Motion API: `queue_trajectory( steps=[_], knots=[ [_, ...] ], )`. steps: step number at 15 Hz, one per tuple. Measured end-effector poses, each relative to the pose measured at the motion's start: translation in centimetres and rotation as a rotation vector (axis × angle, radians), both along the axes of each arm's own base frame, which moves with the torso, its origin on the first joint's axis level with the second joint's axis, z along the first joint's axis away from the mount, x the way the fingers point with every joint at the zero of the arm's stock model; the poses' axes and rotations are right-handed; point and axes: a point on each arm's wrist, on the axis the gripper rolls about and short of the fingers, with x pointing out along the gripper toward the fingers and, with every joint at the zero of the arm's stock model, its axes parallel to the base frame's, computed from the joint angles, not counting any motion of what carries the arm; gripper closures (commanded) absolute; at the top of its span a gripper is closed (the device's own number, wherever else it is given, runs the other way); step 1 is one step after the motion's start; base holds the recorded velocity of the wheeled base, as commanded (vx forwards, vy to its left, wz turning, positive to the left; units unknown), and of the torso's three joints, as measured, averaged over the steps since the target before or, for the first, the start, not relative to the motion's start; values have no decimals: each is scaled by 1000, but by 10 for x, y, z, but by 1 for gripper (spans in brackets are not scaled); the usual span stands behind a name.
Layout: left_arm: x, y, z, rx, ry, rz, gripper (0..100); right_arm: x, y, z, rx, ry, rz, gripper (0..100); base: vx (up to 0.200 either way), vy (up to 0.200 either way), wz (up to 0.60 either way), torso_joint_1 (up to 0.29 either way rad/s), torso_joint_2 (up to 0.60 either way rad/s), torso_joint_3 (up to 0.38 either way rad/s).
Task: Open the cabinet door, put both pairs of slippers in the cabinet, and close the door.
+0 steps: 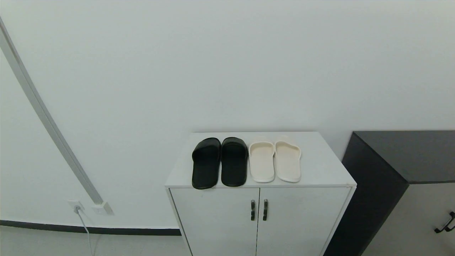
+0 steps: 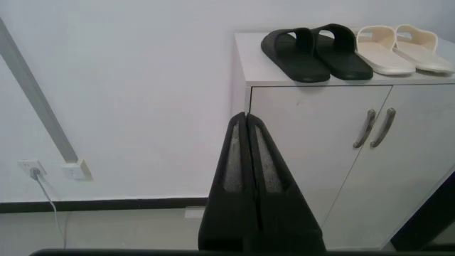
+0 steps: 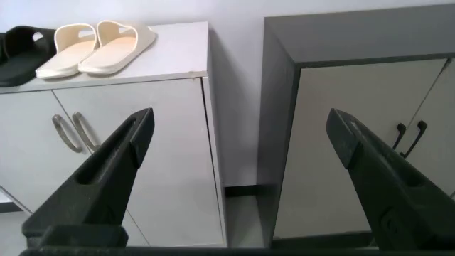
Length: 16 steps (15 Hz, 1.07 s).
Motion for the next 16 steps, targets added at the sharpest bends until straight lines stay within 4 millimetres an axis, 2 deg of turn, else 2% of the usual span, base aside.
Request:
queue_trajectory(
  steps=[3, 4, 6, 8, 11, 14, 16],
  knots=[
    [0, 0, 0, 0, 0, -1, 100, 0, 0, 1, -11, -1, 3, 0, 0, 0, 0, 0, 0, 0],
    [0, 0, 0, 0, 0, 0, 100, -1, 0, 7, 1, -16, 3, 0, 0, 0, 0, 0, 0, 0],
    [0, 0, 0, -3, 0, 0, 100, -4, 0, 35, 44, -42, 12, 0, 0, 0, 0, 0, 0, 0],
    [0, 0, 0, -2, 0, 0, 100, 1, 0, 45, 19, 10, 32, 0, 0, 0, 0, 0, 0, 0],
    [0, 0, 0, -1, 0, 0, 100, 18, 2, 33, 15, 167, 128, 0, 0, 0, 0, 0, 0, 0],
    [0, 0, 0, -1, 0, 0, 100, 43, 4, 45, 22, 248, 195, 0, 0, 0, 0, 0, 0, 0],
    [0, 0, 0, -1, 0, 0, 100, 68, 8, 58, 41, 276, 235, 0, 0, 0, 0, 0, 0, 0]
  ],
)
